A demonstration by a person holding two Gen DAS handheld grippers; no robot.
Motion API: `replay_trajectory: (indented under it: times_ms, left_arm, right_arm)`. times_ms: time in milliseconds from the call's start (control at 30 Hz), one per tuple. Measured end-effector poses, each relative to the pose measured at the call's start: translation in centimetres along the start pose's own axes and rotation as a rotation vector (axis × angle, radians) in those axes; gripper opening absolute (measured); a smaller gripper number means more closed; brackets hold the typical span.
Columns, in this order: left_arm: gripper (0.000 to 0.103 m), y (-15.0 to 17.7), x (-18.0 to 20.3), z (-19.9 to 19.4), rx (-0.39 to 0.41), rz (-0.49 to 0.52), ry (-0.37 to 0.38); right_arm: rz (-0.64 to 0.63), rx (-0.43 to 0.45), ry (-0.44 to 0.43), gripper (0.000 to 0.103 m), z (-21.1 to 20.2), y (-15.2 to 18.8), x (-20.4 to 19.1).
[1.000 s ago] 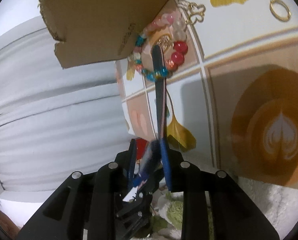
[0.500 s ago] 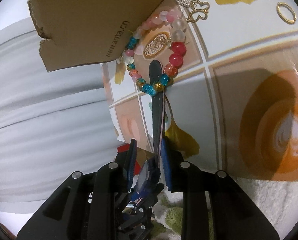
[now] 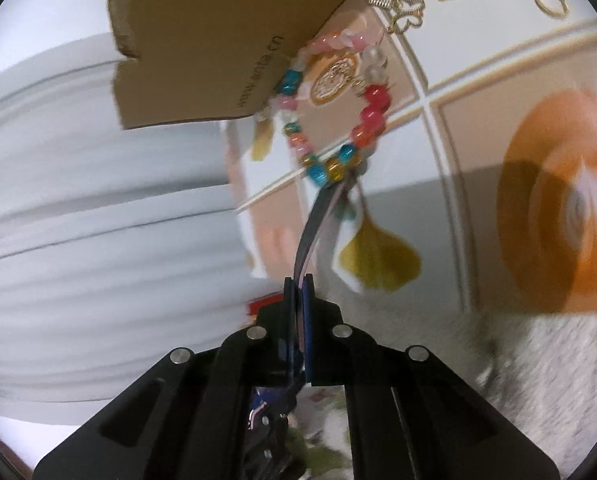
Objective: Organize jewelry
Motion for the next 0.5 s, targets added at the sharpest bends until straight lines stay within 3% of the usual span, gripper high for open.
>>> replay_trajectory:
  times_ms: [200,333,500]
  left_arm:
    - [0.009,-0.8,-0.4,-2.9,0.053,-0.026,-0.039]
    - [0.008,-1.8,0.2,-4.8,0.096,-0.015,-0.052]
    - [0.008,-3.6,0.9,-6.0,0.142,0.023,-0.068]
  right_arm:
    - [-0.018,-0.009,-0.080,0.004,0.3,2.3,-0.7]
    - [-0.102,0.031,-0.108,0.004,-0.3,4.1,-3.2]
    - [-0.189,0.090,-0.122,0.004,-1.9,3.6,-6.1]
Point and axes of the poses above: each gripper's, at about its wrist camera, not at the fingertips, and z roughly the way its jaws point, x to its right, y to its underside, the point moved 1 cm from there along z, roughly the way its jaws point, and after that the axes turned 1 degree about z, right-handed, at the moved point
